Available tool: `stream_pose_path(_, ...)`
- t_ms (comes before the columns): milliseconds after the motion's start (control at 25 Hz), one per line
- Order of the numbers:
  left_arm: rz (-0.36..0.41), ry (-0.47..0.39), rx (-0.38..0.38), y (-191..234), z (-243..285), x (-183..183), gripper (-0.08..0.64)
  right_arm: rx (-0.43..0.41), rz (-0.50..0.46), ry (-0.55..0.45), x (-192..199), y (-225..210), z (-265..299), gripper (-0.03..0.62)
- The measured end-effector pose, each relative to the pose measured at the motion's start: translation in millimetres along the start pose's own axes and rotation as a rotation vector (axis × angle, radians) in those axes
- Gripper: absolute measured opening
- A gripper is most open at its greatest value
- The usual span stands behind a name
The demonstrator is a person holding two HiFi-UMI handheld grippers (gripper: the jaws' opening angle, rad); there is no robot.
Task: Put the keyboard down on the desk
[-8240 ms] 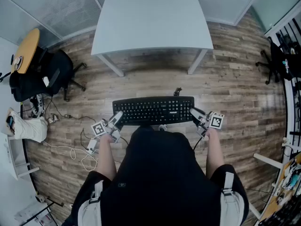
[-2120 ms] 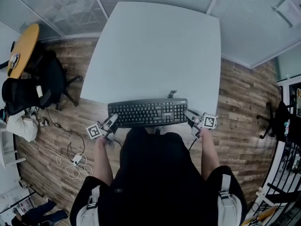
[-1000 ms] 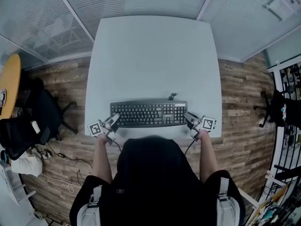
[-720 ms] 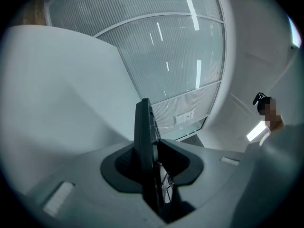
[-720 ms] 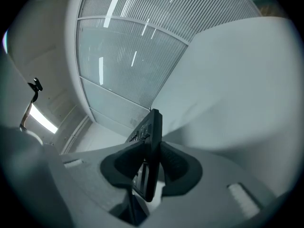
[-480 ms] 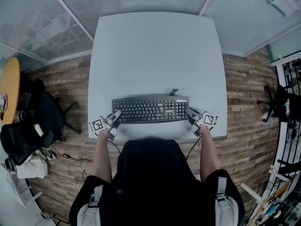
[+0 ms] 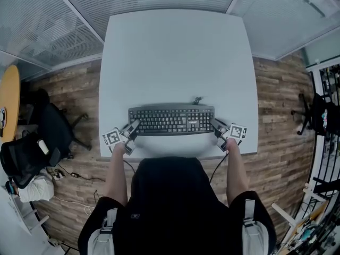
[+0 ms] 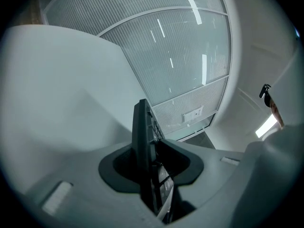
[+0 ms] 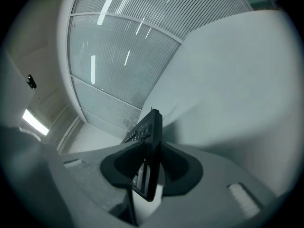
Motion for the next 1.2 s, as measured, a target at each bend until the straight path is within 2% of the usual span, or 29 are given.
stream_pose_path(200, 0.024, -0.012, -0.028, 1.2, 1.9, -1.9, 0.118, 0.026, -0.044, 0.018, -3.2, -0.3, 4.9, 0.106)
stream_pose_path(400, 0.079, -0.039, -0.075, -1.2, 3.3, -6.6, 0.133, 0.069, -0.019, 0.013, -1.4, -3.6, 7.9, 0.106)
stream_pose_path(600, 0.175, -0.071, -0.191, 6.9, 2.2, -8.4, 0.164, 0.124, -0.080, 0.031, -1.7, -8.1, 14.7, 0.106)
stream_pose_path(760, 0.199, -0.082, -0.234, 4.8, 2.6, -2.2, 0.179, 0.164, -0.102, 0.037, -1.4, -7.5, 13.2, 0.106)
stream_pose_path(880, 0.220, -0.076, -0.265, 3.9, 7.1, 1.1, 0.190, 0.215, -0.136, 0.040, -1.8, -8.4, 11.9, 0.108)
stream_pose_path(1120, 0.322, -0.107, -0.399, -3.1, 7.9, 4.4, 0.218, 0.378, -0.277, 0.017, 6.5, -0.5, 16.0, 0.115)
stream_pose_path(1200, 0.337, -0.095, -0.430, -0.3, 7.7, 5.6, 0.225, 0.399, -0.295, 0.012, 9.9, -0.4, 17.7, 0.117)
Point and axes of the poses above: the fingertips, and each gripper's own axes: z forward along the fingers, y to its left, x out of its underside, the point moved 10 cm from there along -z, backward along the fingers, and after that the axes turned 12 degrees about -x, right-handed, at the moved point
